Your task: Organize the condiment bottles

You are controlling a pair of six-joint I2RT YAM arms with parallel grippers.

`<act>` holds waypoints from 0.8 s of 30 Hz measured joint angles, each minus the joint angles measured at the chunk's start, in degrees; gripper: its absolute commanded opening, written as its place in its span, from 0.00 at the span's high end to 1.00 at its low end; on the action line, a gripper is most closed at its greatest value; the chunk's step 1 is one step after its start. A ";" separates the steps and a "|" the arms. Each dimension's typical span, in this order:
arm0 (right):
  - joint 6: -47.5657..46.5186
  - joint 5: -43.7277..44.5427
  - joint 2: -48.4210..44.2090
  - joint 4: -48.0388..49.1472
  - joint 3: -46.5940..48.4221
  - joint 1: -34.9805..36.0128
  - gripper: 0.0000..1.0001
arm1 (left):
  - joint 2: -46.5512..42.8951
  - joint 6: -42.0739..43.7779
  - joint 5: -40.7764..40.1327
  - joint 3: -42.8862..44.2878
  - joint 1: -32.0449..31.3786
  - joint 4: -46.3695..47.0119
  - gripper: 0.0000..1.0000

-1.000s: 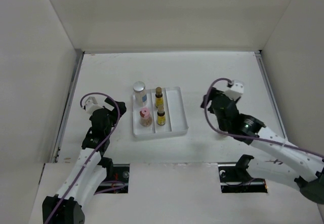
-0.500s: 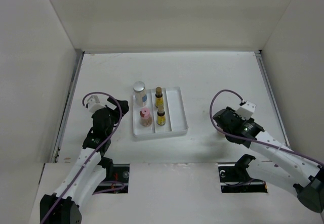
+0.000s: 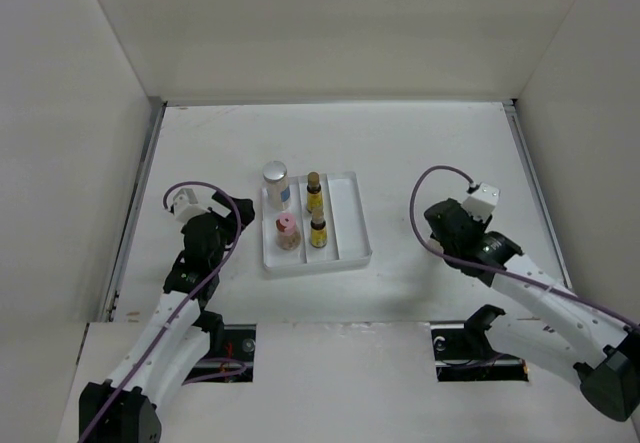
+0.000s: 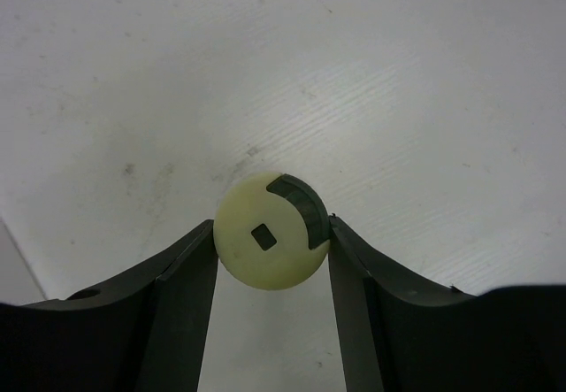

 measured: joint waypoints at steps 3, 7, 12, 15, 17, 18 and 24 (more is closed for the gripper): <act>-4.96 0.09 2.01 3.50 4.02 1.92 0.70 | 0.09 -0.02 0.00 0.00 0.04 -0.02 0.00; -11.63 -1.03 9.53 11.87 12.24 7.80 0.69 | 0.81 0.00 0.02 0.00 1.01 -0.04 0.00; -18.36 -5.44 22.36 23.23 21.14 13.31 0.69 | 1.40 -0.02 0.13 0.00 2.47 -0.15 0.00; -21.42 -8.44 29.57 28.09 24.96 14.80 0.69 | 1.75 -0.02 0.31 0.00 3.30 -0.63 0.00; -22.93 -9.86 33.53 30.34 26.64 15.04 0.69 | 1.95 -0.02 0.52 0.00 3.82 -1.07 0.00; -23.61 -10.49 35.32 31.39 27.23 15.02 0.68 | 2.01 -0.02 0.55 0.00 4.11 -1.29 0.00; -25.83 -12.55 43.04 34.51 28.81 14.84 0.68 | 2.51 0.00 0.74 0.00 4.87 -2.23 0.00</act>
